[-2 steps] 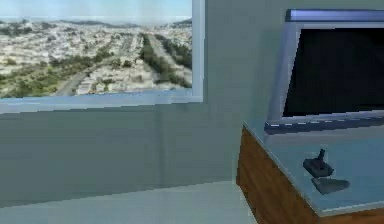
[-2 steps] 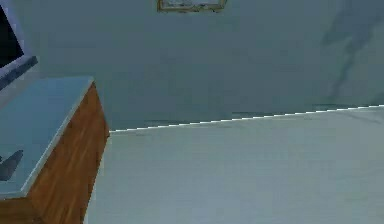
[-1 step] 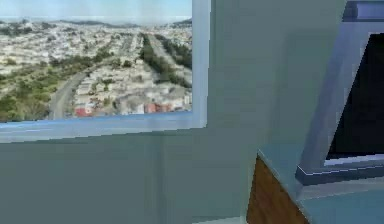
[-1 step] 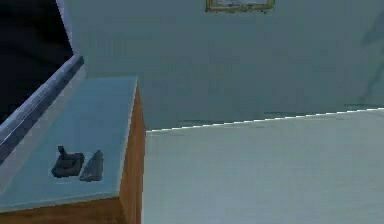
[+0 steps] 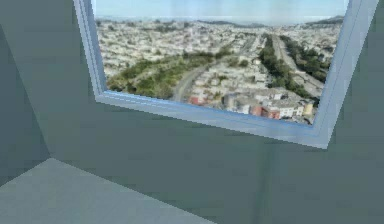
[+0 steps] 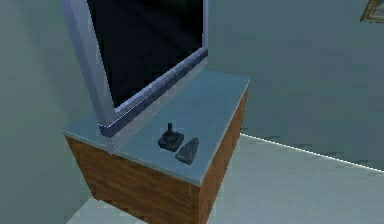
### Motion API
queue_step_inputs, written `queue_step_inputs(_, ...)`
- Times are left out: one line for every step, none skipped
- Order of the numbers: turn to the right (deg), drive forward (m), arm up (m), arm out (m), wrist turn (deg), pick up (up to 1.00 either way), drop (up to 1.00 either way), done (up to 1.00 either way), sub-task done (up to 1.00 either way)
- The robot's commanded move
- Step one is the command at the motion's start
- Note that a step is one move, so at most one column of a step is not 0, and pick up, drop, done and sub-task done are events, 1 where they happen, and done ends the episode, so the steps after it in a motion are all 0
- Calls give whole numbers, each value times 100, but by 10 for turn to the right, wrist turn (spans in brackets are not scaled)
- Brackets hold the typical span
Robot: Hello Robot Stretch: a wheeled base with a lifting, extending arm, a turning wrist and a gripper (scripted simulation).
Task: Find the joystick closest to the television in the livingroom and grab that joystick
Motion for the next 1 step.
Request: queue_step_inputs(0,0,50,0,0,0,0,0,0)
